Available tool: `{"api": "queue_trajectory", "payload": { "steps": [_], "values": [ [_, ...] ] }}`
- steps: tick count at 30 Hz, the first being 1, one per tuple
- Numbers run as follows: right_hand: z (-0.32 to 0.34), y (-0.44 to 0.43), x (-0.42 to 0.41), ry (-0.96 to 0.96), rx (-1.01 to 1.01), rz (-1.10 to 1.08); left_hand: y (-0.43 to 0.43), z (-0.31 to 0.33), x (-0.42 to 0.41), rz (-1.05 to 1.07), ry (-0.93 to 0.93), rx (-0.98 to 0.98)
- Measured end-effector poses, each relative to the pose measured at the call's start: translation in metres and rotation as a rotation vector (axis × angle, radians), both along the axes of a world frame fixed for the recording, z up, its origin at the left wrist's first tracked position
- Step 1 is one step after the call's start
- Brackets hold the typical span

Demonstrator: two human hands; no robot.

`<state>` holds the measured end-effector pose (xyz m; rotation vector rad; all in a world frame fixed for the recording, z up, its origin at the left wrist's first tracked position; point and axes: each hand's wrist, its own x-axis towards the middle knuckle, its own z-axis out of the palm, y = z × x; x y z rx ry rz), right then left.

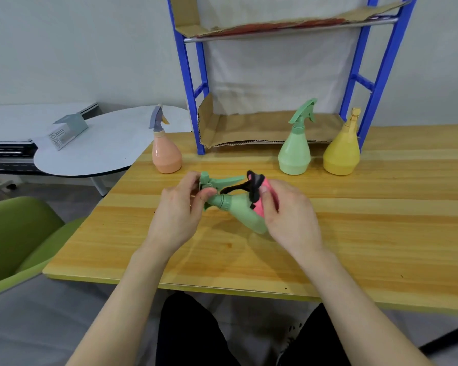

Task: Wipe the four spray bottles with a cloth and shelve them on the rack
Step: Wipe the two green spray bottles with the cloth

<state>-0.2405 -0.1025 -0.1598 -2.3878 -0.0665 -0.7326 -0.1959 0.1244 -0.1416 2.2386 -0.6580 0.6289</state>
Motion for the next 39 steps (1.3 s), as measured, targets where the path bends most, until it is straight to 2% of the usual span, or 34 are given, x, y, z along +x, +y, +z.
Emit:
{"api": "queue_trajectory", "payload": {
  "steps": [3,4,9,13,15,18,19,21,23,25,27,31,33,36,39],
  "values": [
    [-0.003,0.027,-0.005,-0.077,-0.222,0.110,-0.009,0.003,0.003,0.018,0.000,-0.015],
    [-0.005,0.028,-0.004,-0.078,-0.227,0.142,-0.009,0.004,0.006,0.024,0.013,-0.029],
    [-0.002,-0.004,0.005,0.020,0.096,-0.052,-0.009,0.002,0.003,0.039,0.079,-0.103],
    [0.004,0.035,-0.002,-0.109,-0.148,0.086,-0.019,0.008,0.004,0.059,0.026,-0.075],
    [0.000,0.029,0.002,-0.068,-0.068,0.089,-0.014,0.010,0.006,0.055,0.052,-0.093],
    [-0.009,-0.011,0.010,0.116,0.193,-0.091,-0.007,0.005,0.002,0.048,0.108,-0.138],
    [-0.009,-0.016,0.009,0.137,0.216,-0.124,-0.008,0.004,0.001,0.053,0.108,-0.147],
    [-0.006,-0.002,0.005,0.036,0.131,-0.086,-0.012,0.005,0.002,0.055,0.101,-0.146],
    [-0.005,0.026,0.000,-0.084,-0.051,0.040,-0.015,0.008,0.005,0.059,0.082,-0.123],
    [-0.007,0.034,0.000,-0.112,-0.109,0.108,-0.012,0.009,0.007,0.088,0.068,-0.088],
    [-0.010,0.022,0.000,-0.086,0.022,0.055,-0.009,0.008,0.007,0.095,0.095,-0.113],
    [-0.014,-0.021,-0.001,0.135,0.293,-0.151,-0.010,0.006,0.009,0.123,0.182,-0.206],
    [-0.009,-0.025,-0.001,0.090,0.261,-0.144,-0.015,0.009,0.010,0.141,0.208,-0.223],
    [-0.002,-0.011,0.009,0.009,0.098,0.009,-0.024,0.016,0.008,0.082,0.260,-0.272],
    [-0.007,-0.011,0.025,0.040,0.073,0.026,-0.019,0.021,0.005,-0.115,0.340,-0.291]
  ]
}}
